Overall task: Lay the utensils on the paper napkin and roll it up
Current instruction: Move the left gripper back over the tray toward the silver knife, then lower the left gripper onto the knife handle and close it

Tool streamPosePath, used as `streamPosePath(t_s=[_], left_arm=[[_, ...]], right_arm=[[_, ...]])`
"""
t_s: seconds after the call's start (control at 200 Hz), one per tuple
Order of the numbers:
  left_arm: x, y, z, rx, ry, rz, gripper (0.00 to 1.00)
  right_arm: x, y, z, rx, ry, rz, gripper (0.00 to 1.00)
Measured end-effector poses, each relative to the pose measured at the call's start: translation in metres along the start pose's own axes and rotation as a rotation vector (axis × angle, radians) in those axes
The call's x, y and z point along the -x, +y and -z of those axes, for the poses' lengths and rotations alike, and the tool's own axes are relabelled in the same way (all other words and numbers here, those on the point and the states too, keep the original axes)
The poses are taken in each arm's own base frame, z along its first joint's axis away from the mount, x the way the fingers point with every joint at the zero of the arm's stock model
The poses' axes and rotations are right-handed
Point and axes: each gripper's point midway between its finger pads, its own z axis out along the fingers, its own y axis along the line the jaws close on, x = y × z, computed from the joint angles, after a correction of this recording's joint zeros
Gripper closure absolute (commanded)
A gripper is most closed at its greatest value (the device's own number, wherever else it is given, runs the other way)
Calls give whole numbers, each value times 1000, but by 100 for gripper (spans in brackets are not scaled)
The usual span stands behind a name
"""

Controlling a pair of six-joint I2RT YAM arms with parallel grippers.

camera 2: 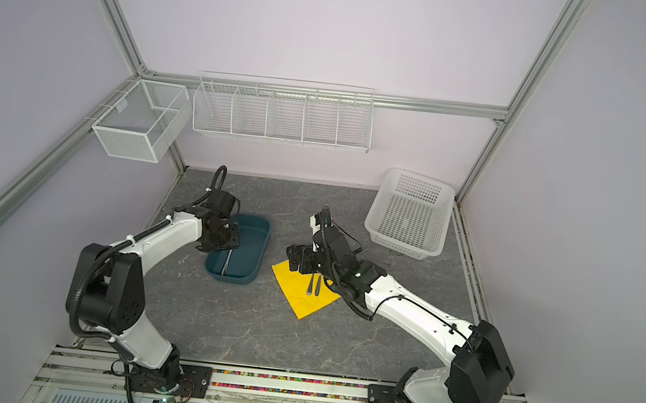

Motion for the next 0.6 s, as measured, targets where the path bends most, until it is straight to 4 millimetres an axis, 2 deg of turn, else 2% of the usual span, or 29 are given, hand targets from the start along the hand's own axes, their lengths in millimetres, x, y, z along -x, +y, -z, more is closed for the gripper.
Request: streamPosePath(t_s=[0.145, 0.325, 0.605], left_arm=[[-10, 3, -13, 35, 83, -32, 55], [-9, 0, -26, 44, 128, -68, 55], [-15, 9, -40, 79, 176, -78, 55]], right_arm=[[-6, 8, 0, 45, 31, 1, 11], [-14, 17, -2, 95, 70, 2, 11], [-24, 26, -10, 150, 118, 3, 11]])
